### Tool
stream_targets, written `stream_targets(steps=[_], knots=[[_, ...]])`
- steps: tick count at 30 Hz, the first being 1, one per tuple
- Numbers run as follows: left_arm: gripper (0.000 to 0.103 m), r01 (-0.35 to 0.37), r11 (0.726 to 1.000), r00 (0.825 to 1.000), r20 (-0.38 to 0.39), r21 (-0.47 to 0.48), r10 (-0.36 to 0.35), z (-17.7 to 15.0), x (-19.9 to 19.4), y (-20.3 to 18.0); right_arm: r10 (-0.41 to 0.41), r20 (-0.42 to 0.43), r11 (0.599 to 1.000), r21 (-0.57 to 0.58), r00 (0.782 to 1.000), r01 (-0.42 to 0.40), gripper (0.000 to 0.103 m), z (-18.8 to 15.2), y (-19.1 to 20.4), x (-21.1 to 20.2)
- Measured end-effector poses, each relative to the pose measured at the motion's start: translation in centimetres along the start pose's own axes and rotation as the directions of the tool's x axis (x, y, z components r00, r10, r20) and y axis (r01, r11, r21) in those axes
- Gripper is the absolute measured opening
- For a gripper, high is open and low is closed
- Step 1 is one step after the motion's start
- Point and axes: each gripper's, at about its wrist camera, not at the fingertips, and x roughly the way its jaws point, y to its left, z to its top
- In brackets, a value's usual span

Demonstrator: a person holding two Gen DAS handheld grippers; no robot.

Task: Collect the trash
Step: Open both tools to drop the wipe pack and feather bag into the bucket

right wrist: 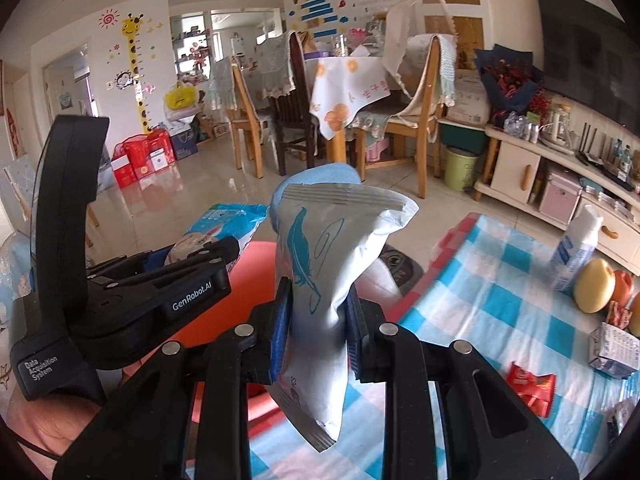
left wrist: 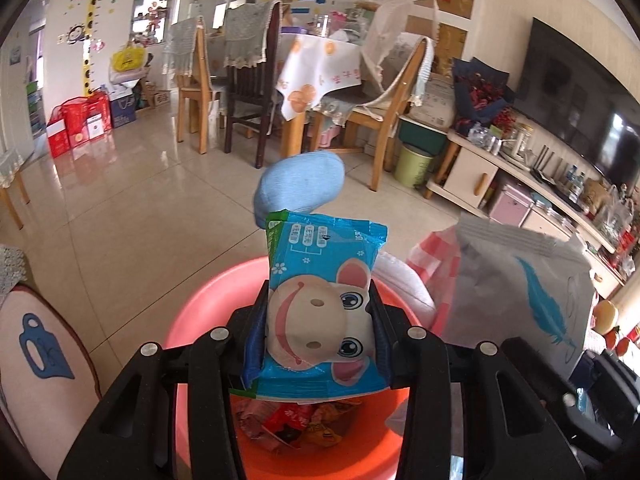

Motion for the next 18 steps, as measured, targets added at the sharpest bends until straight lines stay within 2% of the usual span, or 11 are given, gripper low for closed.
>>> stream_targets(steps=[5, 6, 7, 8, 10, 11, 12, 14, 17, 18], knots=[[0.050, -0.059, 0.998, 0.998, 0.000, -0.010, 0.059, 0.4, 0.4, 0.8, 0.034, -0.067, 0.999, -0.007, 0.997, -0.034, 0.030, -0.7, 1.2, 2.8], [0.056, -0.069, 0.998, 0.998, 0.003, -0.003, 0.069, 0.4, 0.4, 0.7, 0.036, -0.079, 0.999, -0.007, 0.996, -0.037, 0.032, -1.0, 1.3, 3.2], [0.073, -0.081, 0.997, 0.997, 0.007, 0.002, 0.081, 0.4, 0.4, 0.6, 0.031, -0.084, 0.999, -0.006, 0.996, -0.032, 0.037, -1.3, 1.3, 3.3], [0.079, -0.093, 0.996, 0.996, 0.013, 0.011, 0.093, 0.4, 0.4, 0.3, 0.025, -0.088, 1.000, -0.002, 0.996, -0.025, 0.045, -1.6, 1.1, 3.4], [0.080, -0.085, 0.996, 0.996, 0.019, 0.033, 0.084, 0.4, 0.3, -0.2, 0.013, -0.072, 1.000, 0.009, 0.997, -0.013, 0.056, -1.9, 0.5, 2.9], [0.084, -0.077, 0.996, 0.997, 0.020, 0.038, 0.076, 0.4, 0.3, -0.4, -0.001, -0.062, 1.000, 0.011, 0.998, 0.001, 0.064, -2.1, 0.2, 2.5], [0.085, -0.071, 0.997, 0.997, 0.019, 0.040, 0.070, 0.4, 0.3, -0.7, -0.014, -0.054, 1.000, 0.012, 0.998, 0.014, 0.068, -2.4, -0.1, 2.2], [0.086, -0.058, 0.997, 0.998, 0.019, 0.058, 0.057, 0.2, 0.2, -1.3, -0.041, -0.040, 0.999, 0.008, 0.998, 0.042, 0.070, -2.7, -0.8, 1.2], [0.088, -0.050, 0.994, 0.999, 0.025, 0.094, 0.048, -0.1, 0.0, -2.8, -0.108, -0.017, 0.994, -0.007, 0.994, 0.107, 0.081, -3.2, -1.9, -0.3], [0.088, -0.045, 0.993, 0.999, 0.028, 0.107, 0.042, -0.2, -0.1, -3.3, -0.127, -0.011, 0.992, -0.015, 0.992, 0.127, 0.082, -3.5, -2.3, -0.7]])
